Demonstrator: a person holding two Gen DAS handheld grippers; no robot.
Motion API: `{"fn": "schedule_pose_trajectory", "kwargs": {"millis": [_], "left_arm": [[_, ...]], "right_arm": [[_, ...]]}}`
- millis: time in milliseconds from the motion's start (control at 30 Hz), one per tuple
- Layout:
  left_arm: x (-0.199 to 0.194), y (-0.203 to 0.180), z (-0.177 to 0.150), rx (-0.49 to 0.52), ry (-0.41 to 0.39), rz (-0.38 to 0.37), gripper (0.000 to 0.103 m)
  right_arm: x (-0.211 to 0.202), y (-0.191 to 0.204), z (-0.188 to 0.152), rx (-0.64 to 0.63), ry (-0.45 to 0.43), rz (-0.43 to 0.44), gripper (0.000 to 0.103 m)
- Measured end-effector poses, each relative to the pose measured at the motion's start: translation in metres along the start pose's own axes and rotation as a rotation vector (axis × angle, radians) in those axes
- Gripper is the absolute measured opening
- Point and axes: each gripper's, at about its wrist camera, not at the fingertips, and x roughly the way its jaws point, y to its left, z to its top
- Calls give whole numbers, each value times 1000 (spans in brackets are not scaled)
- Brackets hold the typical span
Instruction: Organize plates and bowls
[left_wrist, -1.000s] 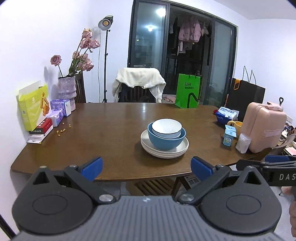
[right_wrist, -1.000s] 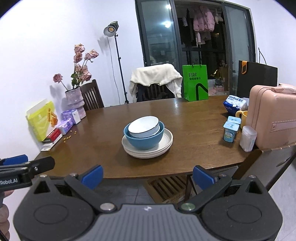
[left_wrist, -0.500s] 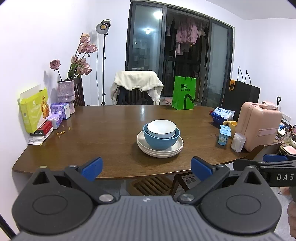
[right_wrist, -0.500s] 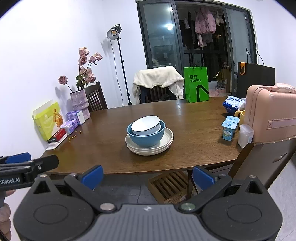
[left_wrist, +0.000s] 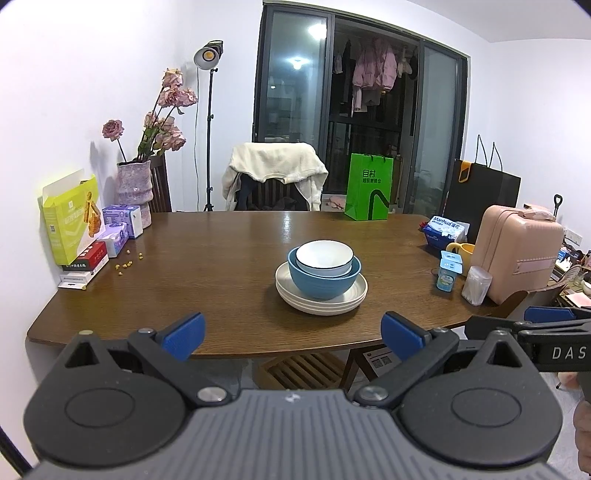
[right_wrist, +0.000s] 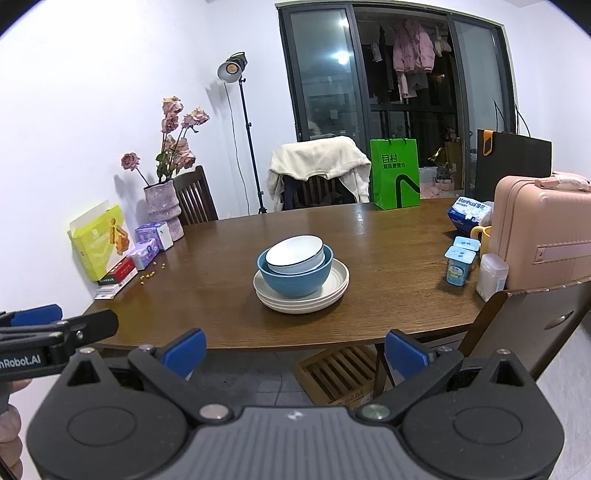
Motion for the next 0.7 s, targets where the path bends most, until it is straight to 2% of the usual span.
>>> {"fn": "schedule_pose_trajectory", "kwargs": {"millis": [700], "left_arm": [[-1, 0, 0, 1, -1, 0, 103]], "right_arm": [[1, 0, 2, 2, 0, 1, 103]]}}
